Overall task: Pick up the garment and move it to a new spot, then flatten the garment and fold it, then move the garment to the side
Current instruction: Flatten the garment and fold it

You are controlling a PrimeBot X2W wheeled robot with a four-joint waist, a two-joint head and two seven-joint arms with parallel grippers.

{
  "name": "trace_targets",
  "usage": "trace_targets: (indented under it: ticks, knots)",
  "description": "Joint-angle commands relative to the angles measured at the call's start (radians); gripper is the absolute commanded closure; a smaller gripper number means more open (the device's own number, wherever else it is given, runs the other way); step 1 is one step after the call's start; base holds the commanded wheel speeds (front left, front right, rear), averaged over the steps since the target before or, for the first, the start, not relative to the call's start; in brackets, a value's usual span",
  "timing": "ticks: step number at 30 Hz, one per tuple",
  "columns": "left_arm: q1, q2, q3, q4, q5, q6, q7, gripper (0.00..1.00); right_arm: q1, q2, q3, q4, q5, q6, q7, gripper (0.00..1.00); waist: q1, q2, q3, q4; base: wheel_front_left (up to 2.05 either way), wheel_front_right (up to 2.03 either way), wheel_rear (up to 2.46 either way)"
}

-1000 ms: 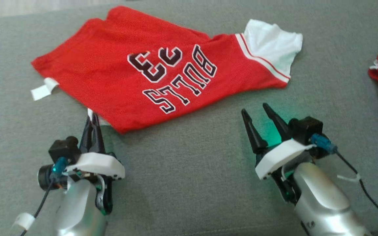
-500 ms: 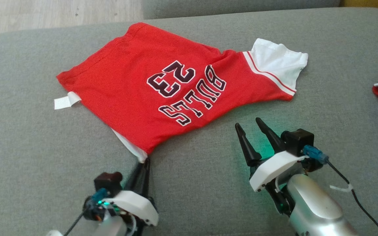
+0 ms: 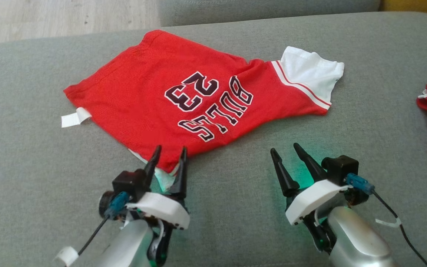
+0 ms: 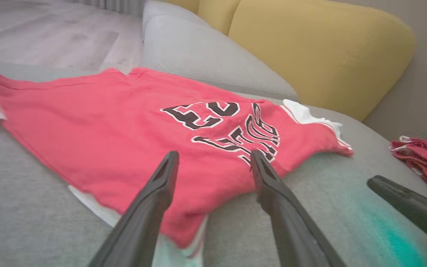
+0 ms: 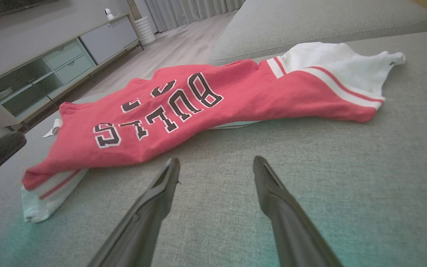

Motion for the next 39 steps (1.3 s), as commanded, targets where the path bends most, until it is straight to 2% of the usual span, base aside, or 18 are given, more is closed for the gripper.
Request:
trace_targets:
  ticks: [1, 3, 8, 20, 21, 22, 24, 28, 33, 39]
  knots:
    - [0.001, 0.009, 0.048, -0.021, 0.025, 0.012, -0.011, 0.0, -0.005, 0.015, 0.014, -0.026, 0.005, 0.003, -0.011, 0.0, 0.0, -0.0001, 0.001, -0.001, 0.0, 0.0, 0.0]
    - [0.02, 0.009, 0.072, -0.012, 0.051, 0.02, -0.011, 0.0, -0.003, 0.016, 0.014, -0.024, 0.004, 0.003, -0.011, 0.0, 0.0, -0.0001, 0.001, -0.004, 0.0, 0.0, 0.0]
    - [0.051, 0.008, 0.1, 0.029, 0.069, 0.008, -0.011, 0.0, -0.002, 0.017, 0.013, -0.02, 0.003, 0.003, -0.011, 0.0, 0.0, -0.0001, 0.004, -0.01, 0.0, 0.0, 0.0]
    - [0.017, 0.007, 0.082, 0.016, 0.046, -0.02, -0.011, 0.0, -0.014, 0.019, 0.016, -0.017, 0.004, 0.003, -0.011, 0.0, 0.0, -0.0001, 0.026, -0.032, 0.0, 0.0, 0.0]
    - [0.008, 0.007, 0.084, 0.015, 0.053, -0.024, -0.011, 0.08, -0.015, 0.019, 0.016, -0.017, 0.005, 0.003, -0.011, 0.0, 0.0, -0.0001, 0.028, -0.033, 0.0, 0.0, 0.0]
    - [-0.003, 0.007, 0.09, 0.006, 0.065, -0.027, -0.011, 0.34, -0.015, 0.019, 0.015, -0.016, 0.007, 0.003, -0.011, 0.0, 0.0, -0.0001, 0.029, -0.034, 0.0, 0.0, 0.0]
    - [-0.014, 0.007, 0.104, -0.017, 0.091, -0.032, -0.011, 1.0, -0.014, 0.019, 0.012, -0.014, 0.01, 0.003, -0.011, 0.0, 0.0, -0.0001, 0.029, -0.036, 0.0, 0.0, 0.0]
    - [-0.008, 0.007, 0.105, -0.052, 0.11, -0.05, -0.011, 1.0, -0.006, 0.019, 0.005, -0.009, 0.014, 0.003, -0.011, 0.0, 0.0, -0.0001, 0.016, -0.032, 0.0, 0.0, 0.0]
    - [-0.008, 0.007, 0.049, -0.145, 0.13, -0.088, -0.011, 1.0, 0.02, 0.019, -0.019, 0.0, 0.017, 0.003, -0.011, 0.0, 0.0, -0.0001, -0.017, -0.007, 0.0, 0.0, 0.0]
    - [-0.03, 0.007, 0.002, -0.238, 0.115, -0.093, -0.011, 1.0, 0.03, 0.023, -0.019, -0.006, 0.022, 0.003, -0.011, 0.0, 0.0, -0.0001, -0.022, -0.01, 0.0, 0.0, 0.0]
